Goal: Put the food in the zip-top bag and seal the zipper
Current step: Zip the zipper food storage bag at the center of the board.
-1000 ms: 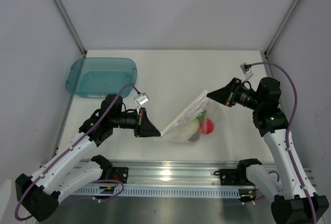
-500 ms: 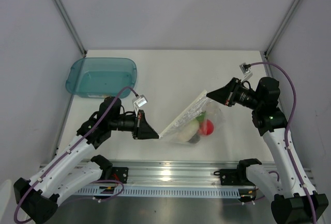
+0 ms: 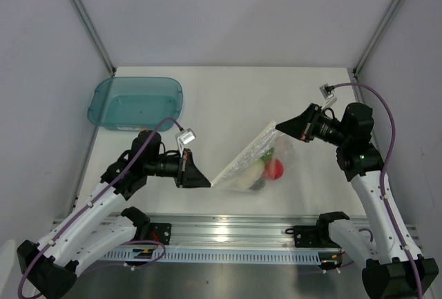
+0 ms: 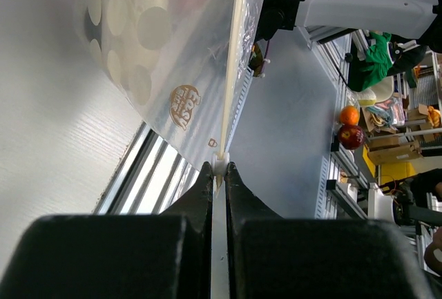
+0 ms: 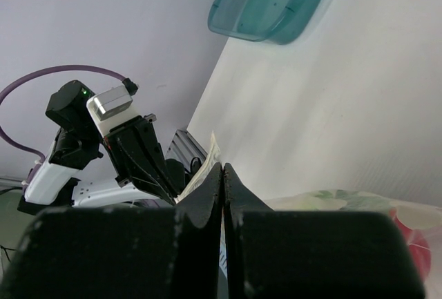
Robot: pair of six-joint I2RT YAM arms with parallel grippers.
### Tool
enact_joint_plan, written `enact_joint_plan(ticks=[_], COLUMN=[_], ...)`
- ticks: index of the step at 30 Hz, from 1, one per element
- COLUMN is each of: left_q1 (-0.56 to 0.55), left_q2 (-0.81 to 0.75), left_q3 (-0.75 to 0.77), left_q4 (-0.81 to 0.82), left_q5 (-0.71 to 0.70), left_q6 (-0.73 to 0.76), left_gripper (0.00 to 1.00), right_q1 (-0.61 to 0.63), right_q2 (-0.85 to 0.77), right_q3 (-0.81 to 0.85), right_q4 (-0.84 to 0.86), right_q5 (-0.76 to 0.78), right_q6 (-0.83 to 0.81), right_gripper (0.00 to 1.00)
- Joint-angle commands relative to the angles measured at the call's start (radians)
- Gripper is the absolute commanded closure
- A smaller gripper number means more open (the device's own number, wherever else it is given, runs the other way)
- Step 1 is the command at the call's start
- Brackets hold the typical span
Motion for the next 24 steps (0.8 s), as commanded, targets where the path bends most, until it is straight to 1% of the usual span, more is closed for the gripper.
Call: enact_joint_plan(ticks=[1, 13, 15, 16, 18, 19, 21, 22, 24], left_q1=[0.005, 0.005, 0.005, 0.004, 0.005, 0.005, 0.005, 0.004, 0.004], left_q2=[-0.015, 0.011, 0.017, 0.017, 0.02, 0.022, 0.025, 0.031, 0.039], left_q3=[-0.003, -0.003, 0.003, 0.011, 0.014, 0.021, 0.032, 0.043, 0.067], left_q4=[-0.05, -0.039, -0.019, -0.012, 0.017, 0.024, 0.033, 0.033, 0.015], left_q5=[0.011, -0.001, -0.001, -0.004, -0.007, -0.01, -0.026, -0.03, -0.052], left_q6=[-0.014, -0.037, -0.045, -0.046, -0.056, -0.057, -0.057, -0.056, -0.04], left_gripper=[0.99, 0.99, 0.91, 0.81, 0.74, 0.63, 0.53, 0.4, 0.22], right_q1=[-0.012, -0.012, -0.011, -0.012, -0.012, -0.009, -0.003, 0.0, 0.009], right_q2=[0.004, 0.001, -0.001, -0.002, -0.005, -0.007, -0.01, -0.01, -0.008], right_q3=[0.011, -0.007, -0.015, -0.016, -0.024, -0.027, -0.035, -0.036, -0.041], right_q4=[0.06, 0.061, 0.06, 0.06, 0.058, 0.056, 0.05, 0.046, 0.031], right_q5=[0.006, 0.001, 0.001, 0.001, 0.004, 0.004, 0.007, 0.009, 0.023], right_q6=[0.005, 0.005, 0.006, 0.008, 0.008, 0.008, 0.005, 0.003, -0.009], right_gripper=[1.0, 1.0, 1.0, 1.0, 1.0, 1.0, 1.0, 1.0, 1.0])
